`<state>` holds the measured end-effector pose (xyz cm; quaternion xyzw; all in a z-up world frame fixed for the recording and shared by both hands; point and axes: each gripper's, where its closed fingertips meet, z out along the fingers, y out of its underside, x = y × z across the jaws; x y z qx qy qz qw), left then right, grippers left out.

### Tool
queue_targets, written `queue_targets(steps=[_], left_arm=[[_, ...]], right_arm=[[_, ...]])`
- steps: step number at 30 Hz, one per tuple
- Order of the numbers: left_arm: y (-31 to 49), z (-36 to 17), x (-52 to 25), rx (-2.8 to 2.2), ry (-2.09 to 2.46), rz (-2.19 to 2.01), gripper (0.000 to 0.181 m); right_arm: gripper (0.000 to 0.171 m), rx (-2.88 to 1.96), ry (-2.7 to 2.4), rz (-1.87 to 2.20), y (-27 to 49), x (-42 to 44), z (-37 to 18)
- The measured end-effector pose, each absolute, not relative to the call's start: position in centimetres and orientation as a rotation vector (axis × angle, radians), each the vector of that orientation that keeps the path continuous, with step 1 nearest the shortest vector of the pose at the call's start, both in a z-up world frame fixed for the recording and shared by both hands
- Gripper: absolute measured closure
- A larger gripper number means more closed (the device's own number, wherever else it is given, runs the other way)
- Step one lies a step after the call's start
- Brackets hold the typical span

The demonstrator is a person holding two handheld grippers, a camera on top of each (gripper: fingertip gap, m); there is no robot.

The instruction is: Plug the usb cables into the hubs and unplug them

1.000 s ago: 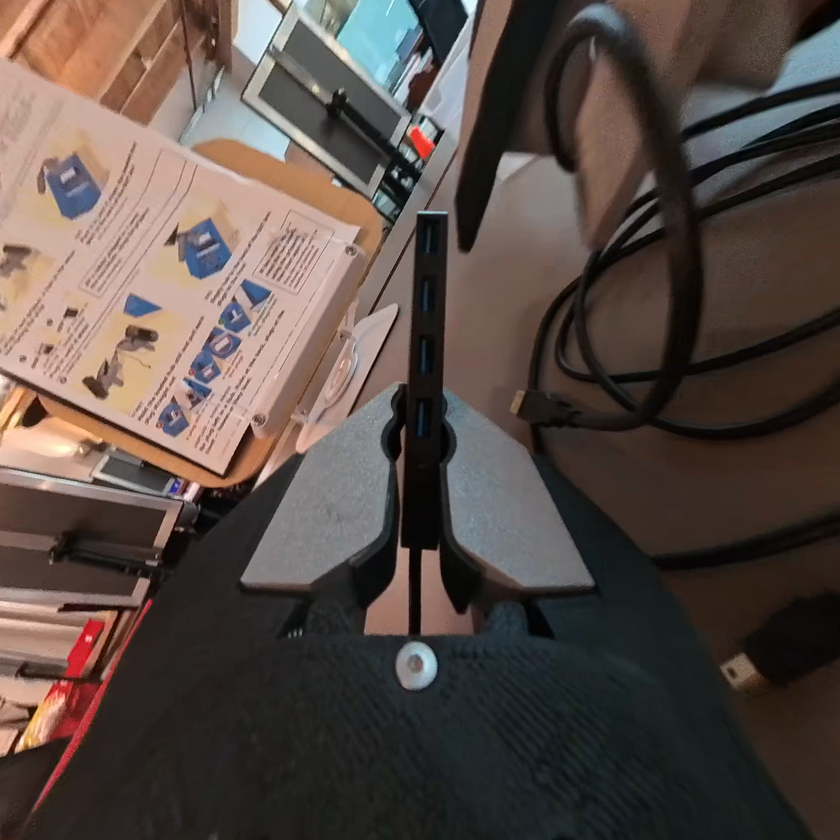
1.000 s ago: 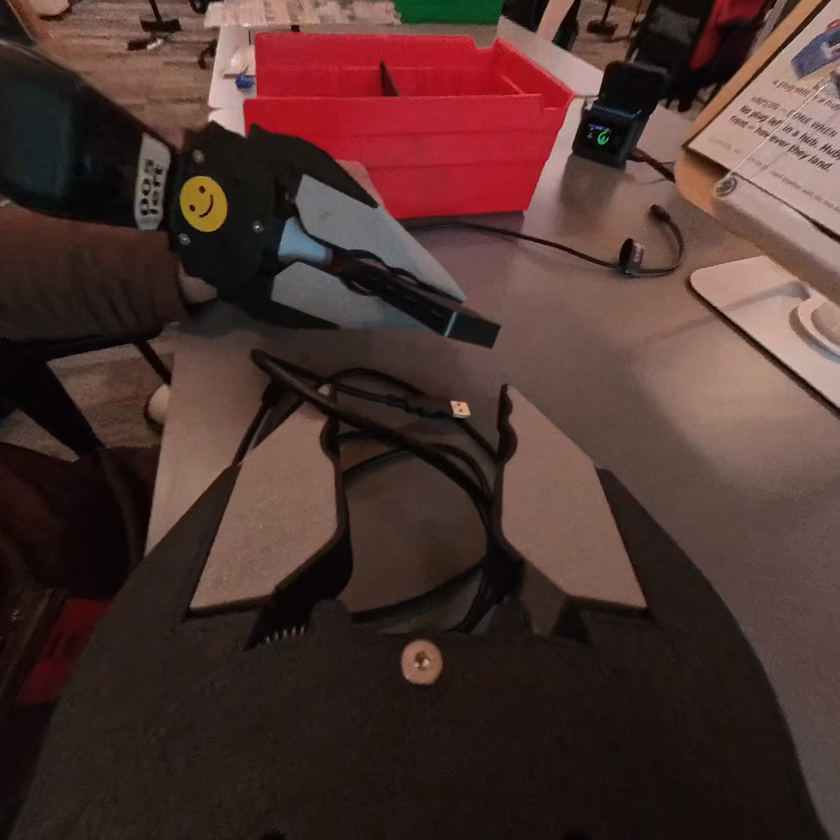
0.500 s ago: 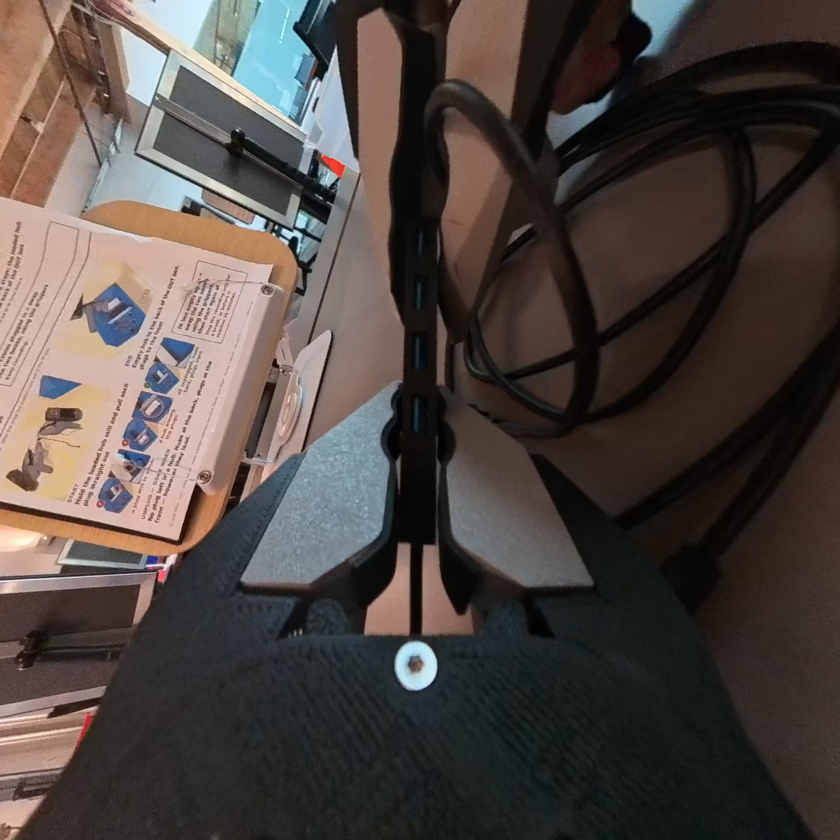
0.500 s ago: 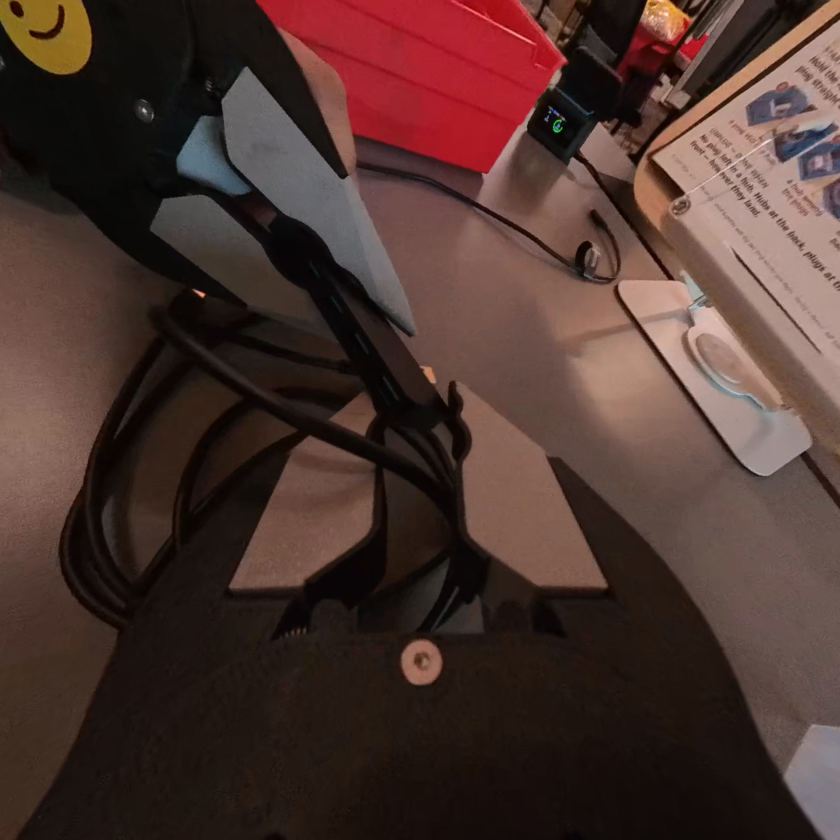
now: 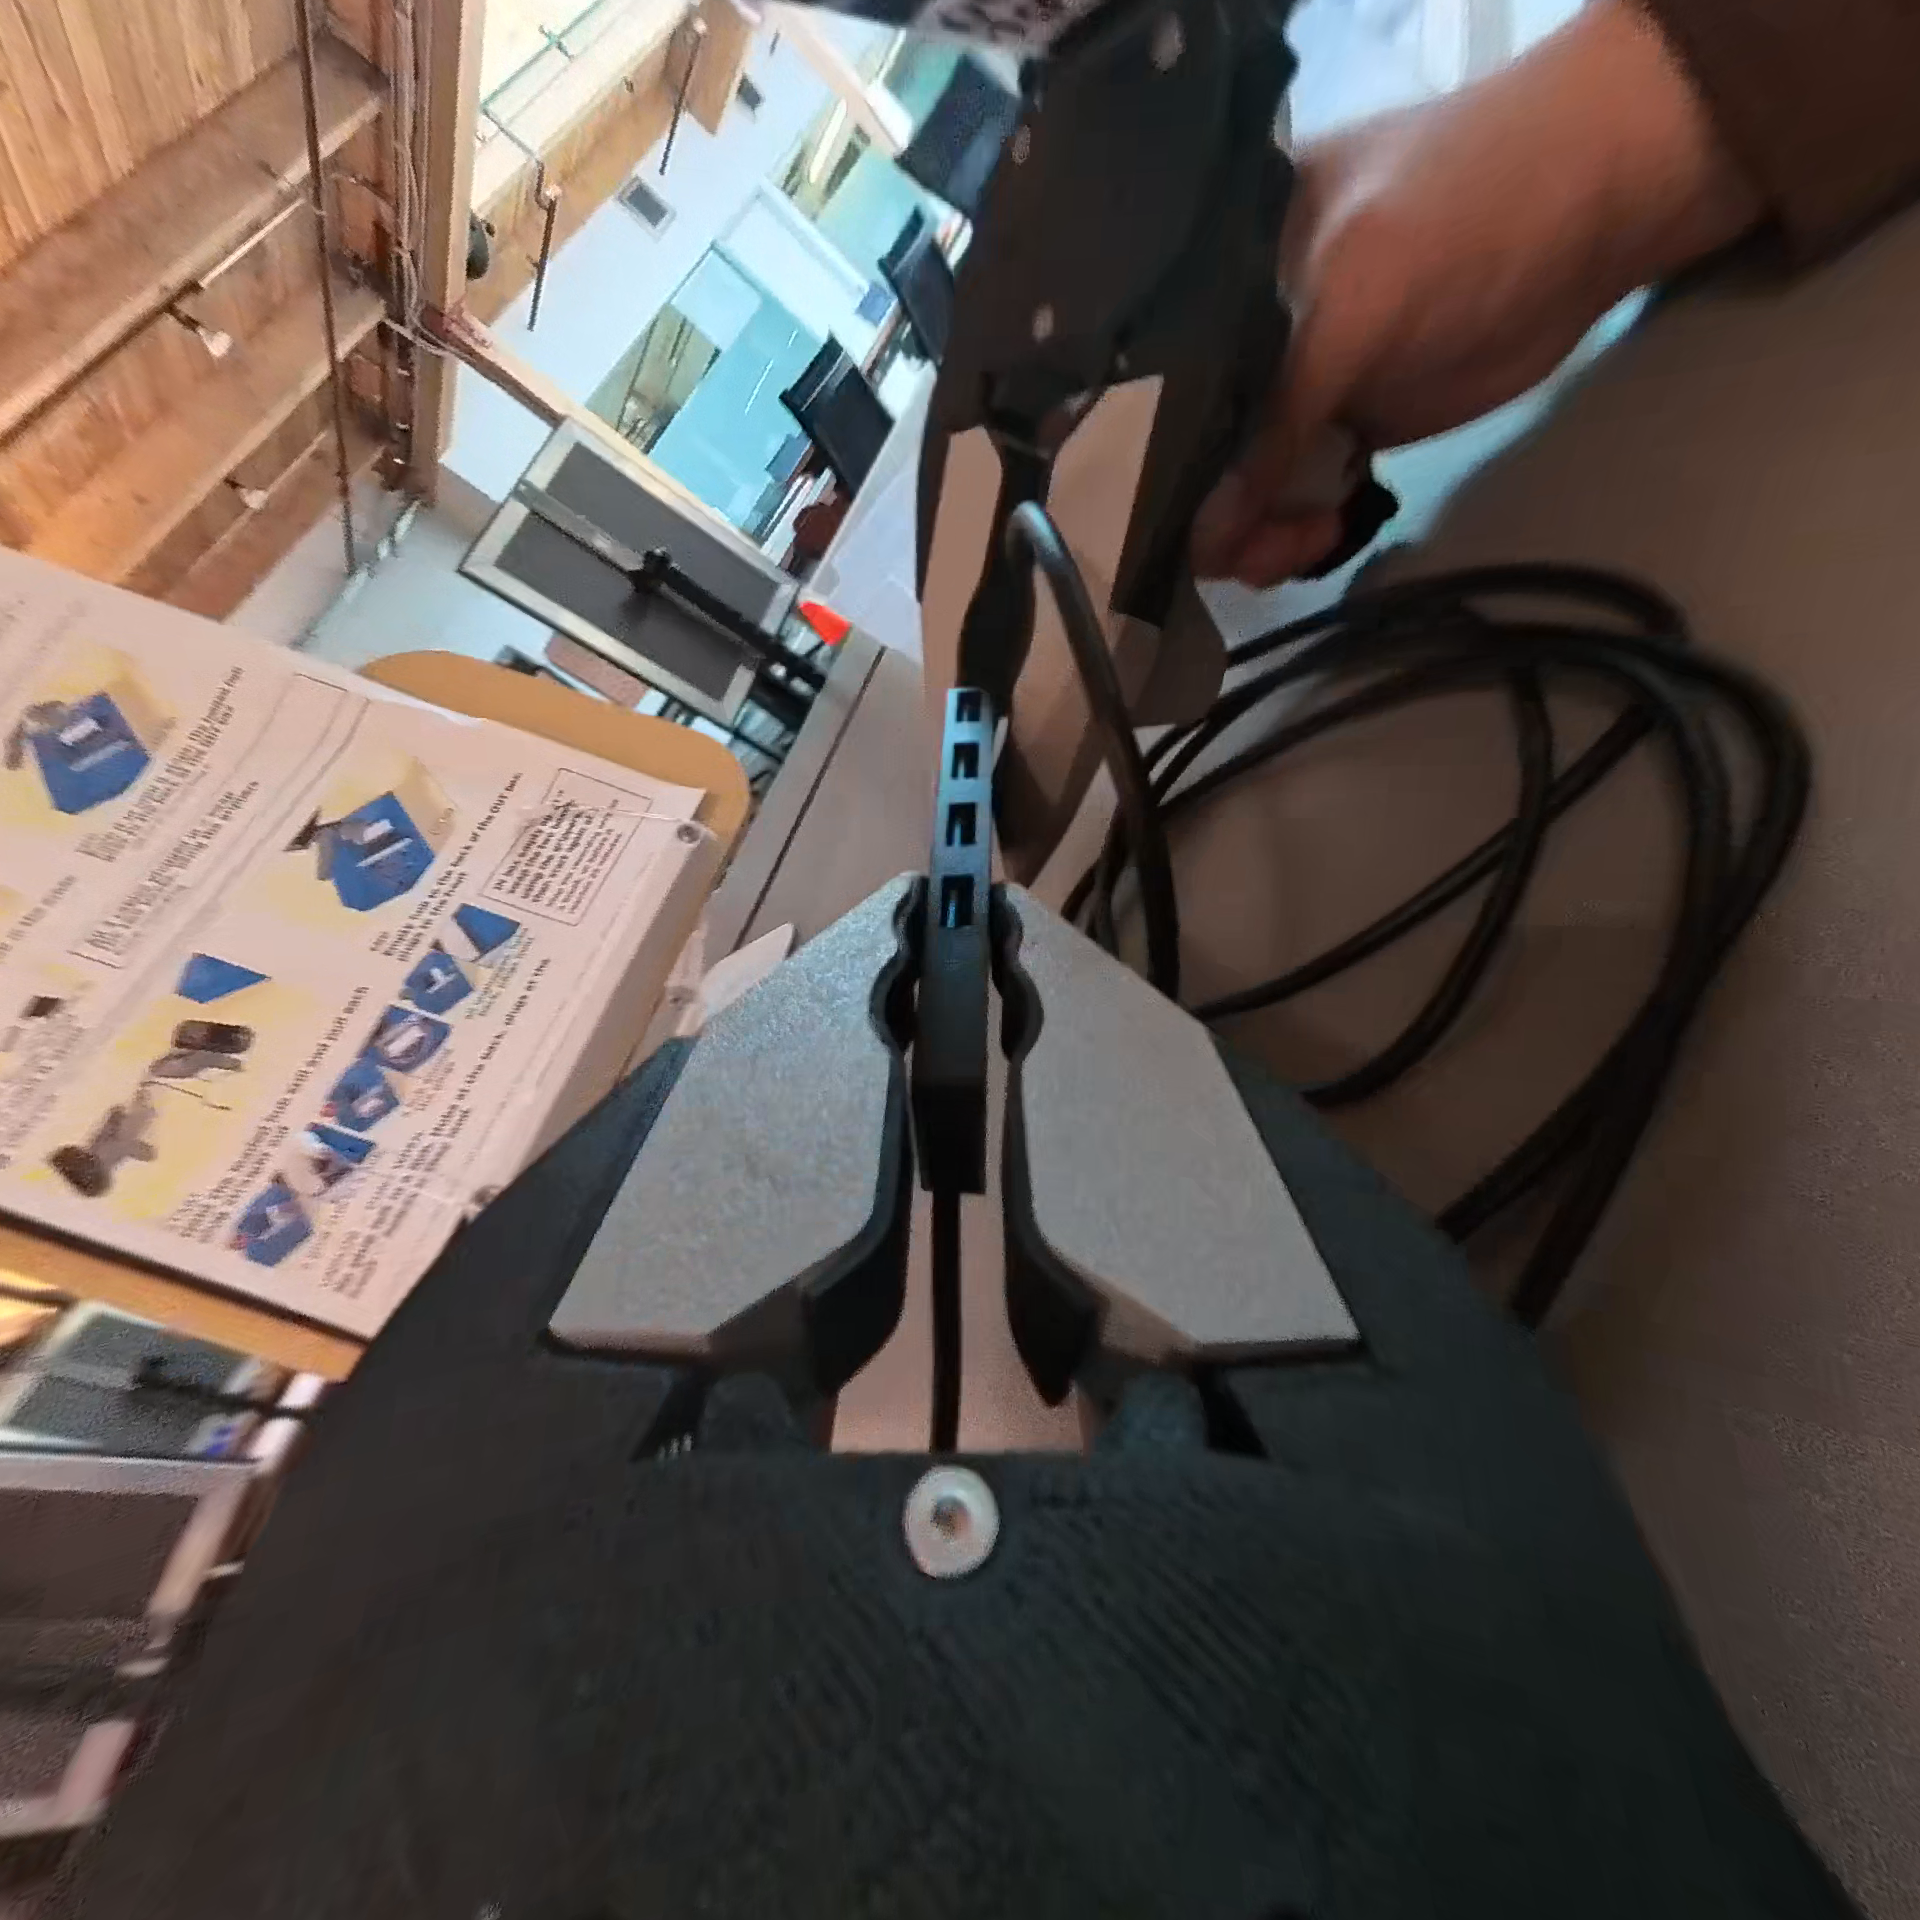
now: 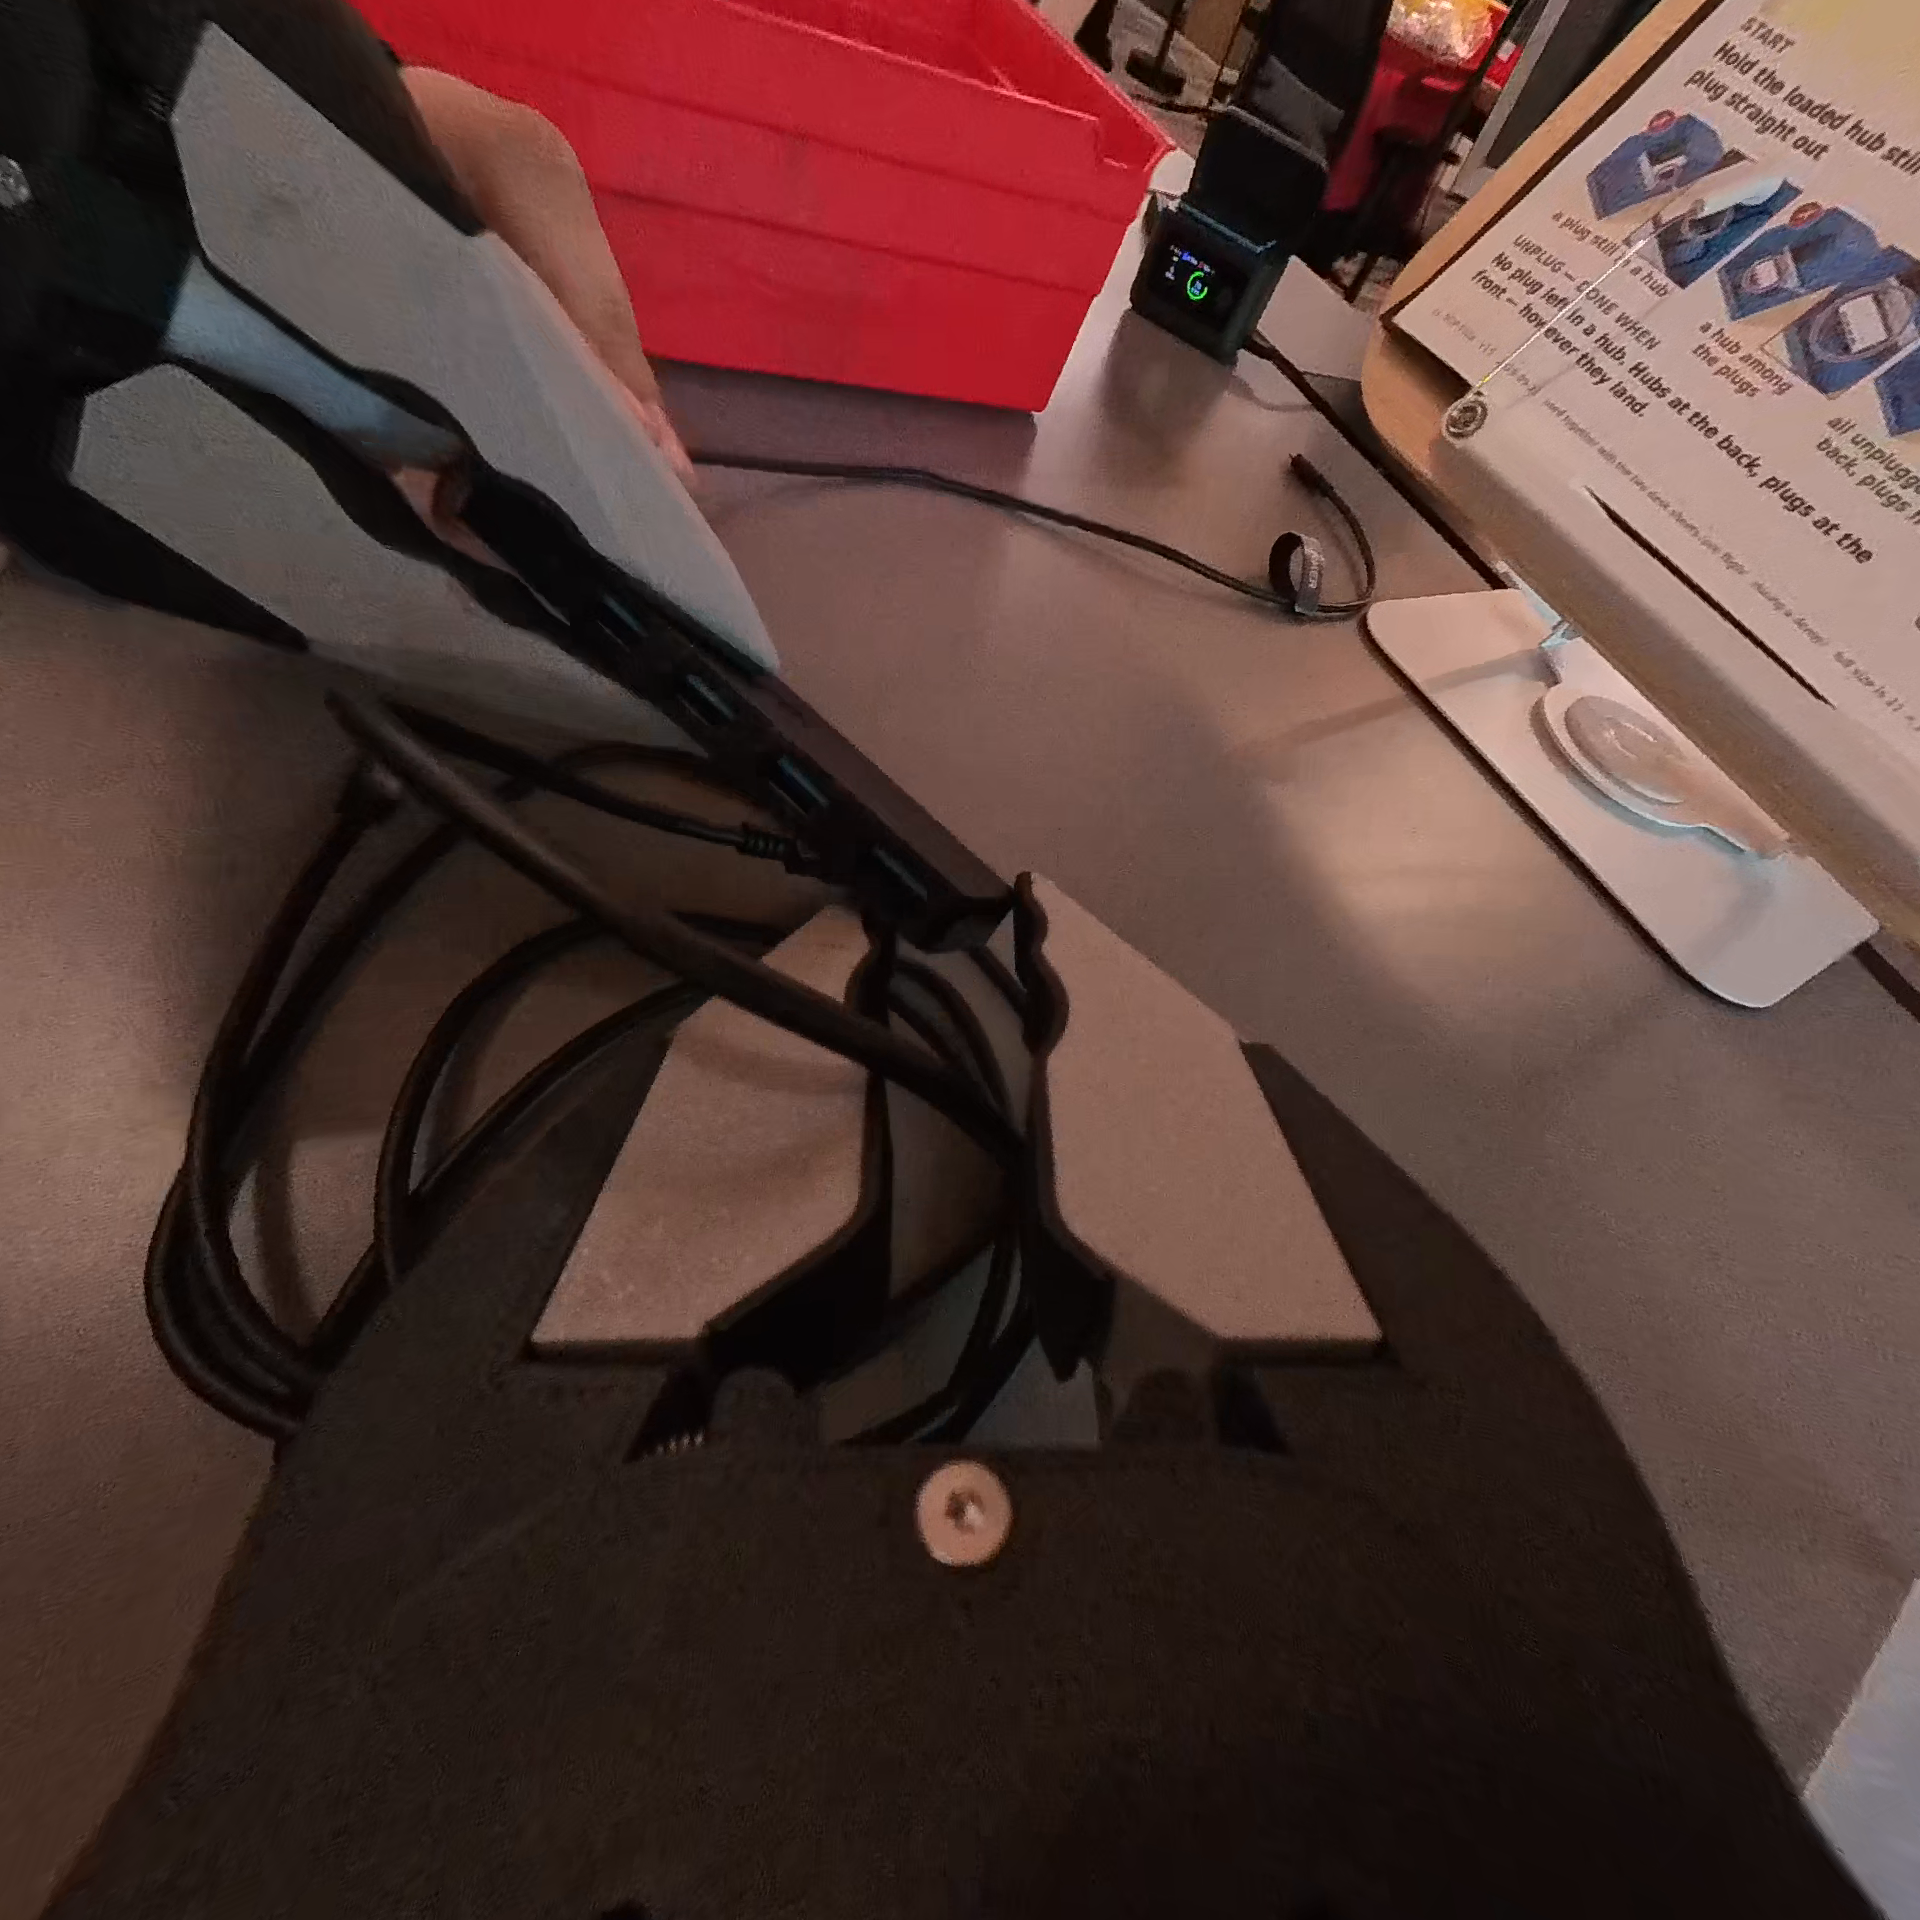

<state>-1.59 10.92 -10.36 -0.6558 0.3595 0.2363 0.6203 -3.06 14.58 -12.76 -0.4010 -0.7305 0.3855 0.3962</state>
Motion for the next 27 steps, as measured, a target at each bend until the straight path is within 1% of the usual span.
queue_targets(steps=[2, 3, 7, 10, 13, 17, 19, 22, 23, 24, 27], left_arm=[[10.6, -10.0, -1.5, -1.499, 0.809, 0.486, 0.172], [10.5, -9.8, -1.5, -1.486, 0.81, 0.489, 0.172], [10.7, -9.5, -2.5, -1.502, 0.778, 0.546, 0.172], [11.1, -9.0, -6.2, -1.544, 0.651, 0.726, 0.172], [11.1, -9.0, -9.3, -1.608, 0.531, 0.85, 0.172], [11.0, -9.0, -10.2, -1.633, 0.473, 0.862, 0.172], [11.0, -8.8, -9.6, -1.61, 0.488, 0.816, 0.172], [10.8, -8.2, -9.8, -1.592, 0.449, 0.791, 0.172], [10.8, -8.3, -10.1, -1.6, 0.435, 0.786, 0.172], [10.8, -8.4, -10.4, -1.615, 0.422, 0.784, 0.172], [10.8, -8.5, -10.6, -1.624, 0.413, 0.789, 0.172]], right_arm=[[0.155, -1.022, -1.841, 1.022, 14.5, -2.9, -12.4], [0.16, -1.036, -1.845, 1.023, 14.6, -2.8, -12.5], [0.165, -1.095, -1.844, 0.993, 15.3, -2.8, -13.2], [0.163, -1.154, -1.765, 0.964, 16.8, -3.0, -12.6], [0.157, -1.251, -1.652, 0.878, 19.6, -2.8, -12.4], [0.159, -1.431, -1.512, 0.685, 23.5, -1.4, -13.1], [0.157, -1.477, -1.505, 0.699, 23.1, -0.5, -13.2], [0.156, -1.497, -1.657, 0.795, 19.0, 1.5, -12.6], [0.153, -1.511, -1.735, 0.78, 17.6, 2.7, -12.4], [0.146, -1.523, -1.807, 0.723, 16.7, 4.1, -12.3], [0.131, -1.557, -1.989, 0.605, 14.7, 7.7, -12.3]])
